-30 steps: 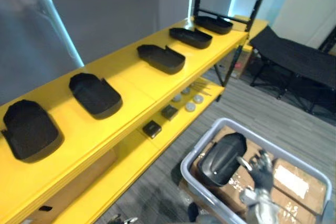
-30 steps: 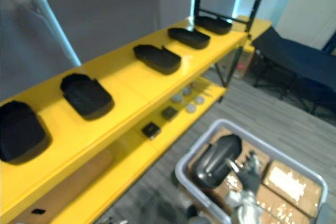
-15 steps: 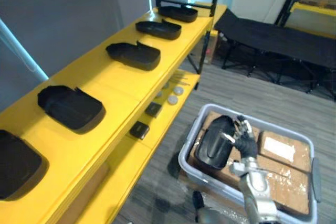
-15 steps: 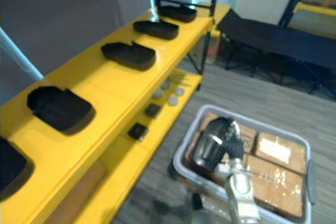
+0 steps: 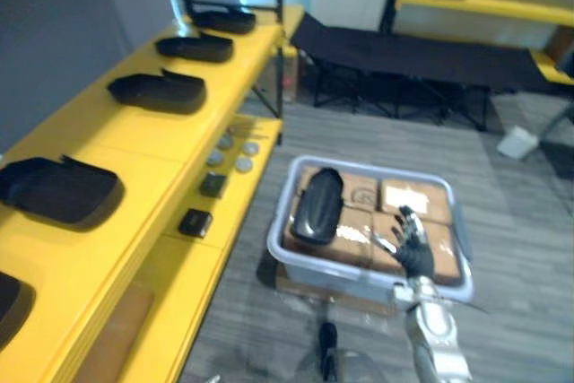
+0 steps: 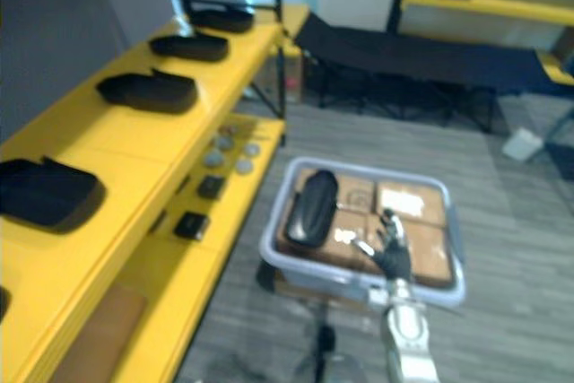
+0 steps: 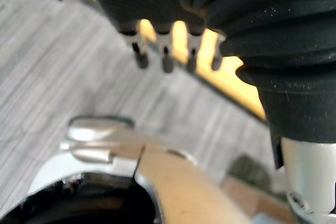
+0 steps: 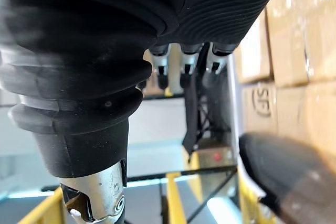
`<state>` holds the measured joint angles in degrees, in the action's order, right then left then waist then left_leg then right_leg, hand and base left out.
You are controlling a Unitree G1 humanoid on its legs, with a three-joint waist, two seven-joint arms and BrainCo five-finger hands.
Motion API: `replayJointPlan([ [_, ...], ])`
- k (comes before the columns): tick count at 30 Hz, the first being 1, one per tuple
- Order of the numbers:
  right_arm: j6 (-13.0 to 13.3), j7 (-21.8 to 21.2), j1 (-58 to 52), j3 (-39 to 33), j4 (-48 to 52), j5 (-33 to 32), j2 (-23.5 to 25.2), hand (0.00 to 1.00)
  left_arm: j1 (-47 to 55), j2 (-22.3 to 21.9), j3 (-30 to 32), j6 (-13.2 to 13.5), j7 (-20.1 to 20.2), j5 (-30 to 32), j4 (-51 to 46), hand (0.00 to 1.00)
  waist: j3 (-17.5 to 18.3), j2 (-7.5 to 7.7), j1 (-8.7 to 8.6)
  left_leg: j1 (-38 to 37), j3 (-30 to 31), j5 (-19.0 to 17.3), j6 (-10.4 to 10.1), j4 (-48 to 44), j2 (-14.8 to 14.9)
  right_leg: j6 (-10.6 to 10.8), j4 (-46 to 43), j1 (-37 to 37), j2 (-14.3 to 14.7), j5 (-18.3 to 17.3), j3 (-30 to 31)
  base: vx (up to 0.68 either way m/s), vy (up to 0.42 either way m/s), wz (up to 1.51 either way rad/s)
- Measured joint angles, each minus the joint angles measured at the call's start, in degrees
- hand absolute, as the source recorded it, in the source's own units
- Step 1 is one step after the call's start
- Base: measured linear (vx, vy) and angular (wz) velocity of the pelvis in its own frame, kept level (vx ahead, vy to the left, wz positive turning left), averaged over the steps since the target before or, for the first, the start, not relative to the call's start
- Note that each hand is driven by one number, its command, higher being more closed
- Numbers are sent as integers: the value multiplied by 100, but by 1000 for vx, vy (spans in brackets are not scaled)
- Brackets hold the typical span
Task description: Walk over and take plastic housings, then place them on the shelf
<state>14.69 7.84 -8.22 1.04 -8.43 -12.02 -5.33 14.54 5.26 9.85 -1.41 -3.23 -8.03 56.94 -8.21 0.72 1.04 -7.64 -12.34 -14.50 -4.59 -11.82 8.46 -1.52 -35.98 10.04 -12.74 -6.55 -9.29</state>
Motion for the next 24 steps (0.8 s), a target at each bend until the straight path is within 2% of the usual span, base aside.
replayJointPlan([
  [1,-27,-3,7,147,0,10,23,0,89,64,25,4,0,-50,-9,0,71,134,29,91,-91,48,-88,5,37,243,396,-152,-175,76,14,-5,-179,-58],
  [2,-105,-16,-3,229,-9,56,83,0,111,182,23,-7,5,-50,4,0,136,258,35,203,-173,115,-205,24,69,590,842,-205,-54,54,-38,-28,-356,-101],
  [3,-206,-28,38,257,2,55,48,0,93,106,24,-3,16,-50,31,0,165,147,89,268,-405,265,-323,222,310,586,1552,-273,288,150,-190,-28,-292,-100],
  [5,-229,-65,64,300,-7,58,-32,0,56,51,20,2,37,-52,57,0,102,45,72,275,-694,435,-444,351,434,700,2397,-438,524,306,-210,-82,-297,-91],
  [6,-294,-94,-41,301,-37,57,-166,0,27,-23,17,4,-3,-49,87,0,64,-89,-6,275,-739,509,-464,347,541,659,2863,-621,687,570,-223,-101,-214,-50],
  [8,-419,-167,-254,303,-58,54,-284,0,20,-55,12,27,-38,-52,151,0,47,-102,-92,276,-738,659,-480,355,571,650,3528,-920,796,911,-261,-93,-107,-12],
  [10,-447,-206,-310,241,-59,59,-338,0,-16,-68,2,133,-45,-61,173,0,54,-142,-132,324,-747,753,-536,371,592,660,3961,-1017,849,1092,-287,-186,-93,-7],
  [14,-554,-313,-287,-95,-81,131,-293,0,-66,-55,-218,272,-109,-54,19,0,-147,-126,-132,459,-686,949,-572,570,594,645,4116,-917,810,1166,-665,-197,-46,10],
  [18,-644,-421,-277,-315,-173,96,-247,0,-88,-57,-243,270,-250,-56,10,0,-171,-150,-16,451,-687,948,-553,650,553,665,4118,-914,751,1182,-805,-92,0,-2],
  [21,-636,-418,-220,-342,-375,93,-241,0,-92,7,-408,269,-270,-49,-4,0,-196,-185,-11,453,-555,946,-552,711,433,687,4118,-914,630,1290,-937,-24,47,12],
  [24,-632,-288,283,-536,-1040,98,-279,0,-100,-9,-465,261,-254,-53,-182,0,-418,-261,39,491,-426,969,-450,724,262,757,4118,-911,469,1362,-1037,17,75,15],
])
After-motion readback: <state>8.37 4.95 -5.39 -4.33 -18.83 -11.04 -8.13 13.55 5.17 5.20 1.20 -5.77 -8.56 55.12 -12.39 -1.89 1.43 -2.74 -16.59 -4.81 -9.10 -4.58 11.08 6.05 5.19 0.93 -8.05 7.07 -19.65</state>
